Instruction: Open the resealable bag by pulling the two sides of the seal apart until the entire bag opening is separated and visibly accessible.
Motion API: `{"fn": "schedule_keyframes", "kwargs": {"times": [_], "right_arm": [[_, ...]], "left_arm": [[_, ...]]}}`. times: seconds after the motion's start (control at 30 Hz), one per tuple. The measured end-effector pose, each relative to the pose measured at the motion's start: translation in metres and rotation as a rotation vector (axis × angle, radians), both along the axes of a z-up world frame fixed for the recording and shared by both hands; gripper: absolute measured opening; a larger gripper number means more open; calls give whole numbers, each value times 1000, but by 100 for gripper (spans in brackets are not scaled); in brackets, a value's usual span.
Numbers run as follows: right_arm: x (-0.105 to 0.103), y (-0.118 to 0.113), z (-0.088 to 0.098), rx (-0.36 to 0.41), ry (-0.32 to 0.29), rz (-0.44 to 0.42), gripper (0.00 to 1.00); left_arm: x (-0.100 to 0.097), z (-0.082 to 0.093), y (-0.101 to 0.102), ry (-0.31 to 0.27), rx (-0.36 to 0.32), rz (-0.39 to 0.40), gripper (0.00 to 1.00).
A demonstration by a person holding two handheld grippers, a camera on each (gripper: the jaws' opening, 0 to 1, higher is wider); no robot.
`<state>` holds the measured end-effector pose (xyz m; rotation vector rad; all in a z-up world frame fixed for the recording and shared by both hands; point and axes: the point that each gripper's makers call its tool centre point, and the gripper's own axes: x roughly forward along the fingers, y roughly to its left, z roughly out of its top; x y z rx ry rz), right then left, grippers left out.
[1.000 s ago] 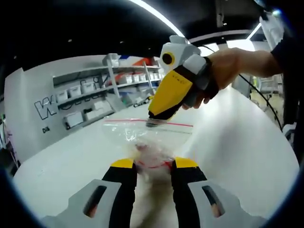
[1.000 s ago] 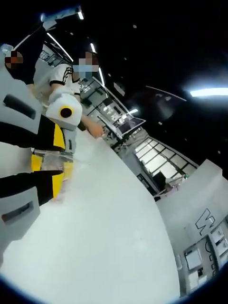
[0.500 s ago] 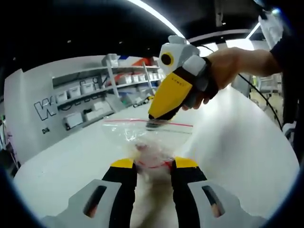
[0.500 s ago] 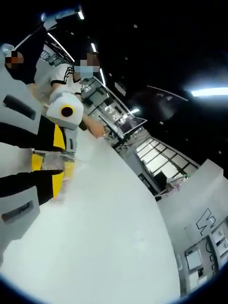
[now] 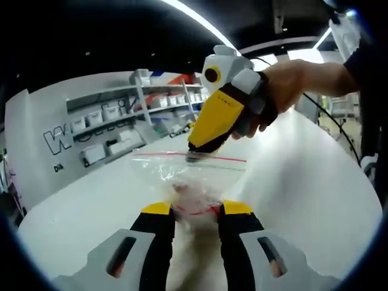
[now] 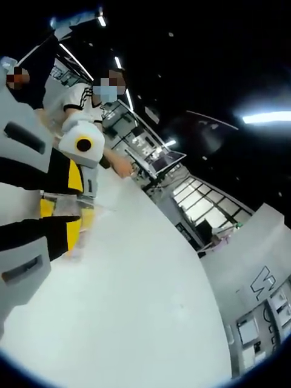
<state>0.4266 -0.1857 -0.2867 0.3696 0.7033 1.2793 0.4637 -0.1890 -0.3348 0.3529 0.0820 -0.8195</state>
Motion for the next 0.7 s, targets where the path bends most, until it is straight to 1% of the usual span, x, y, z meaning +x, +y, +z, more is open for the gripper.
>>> {"fn": "schedule_keyframes", "kwargs": {"times": [0.4, 0.47, 0.7], "right_arm": [[-1, 1, -4, -6, 12, 10, 9], [-1, 2, -4, -5, 14, 11, 8], [-3, 3, -5, 6, 42, 18, 5]], "left_arm": [[-2, 1, -1, -9, 9, -5, 28], [-2, 1, -2, -16, 16, -7, 28], [-3, 1, -3, -26, 26, -13, 28]]}}
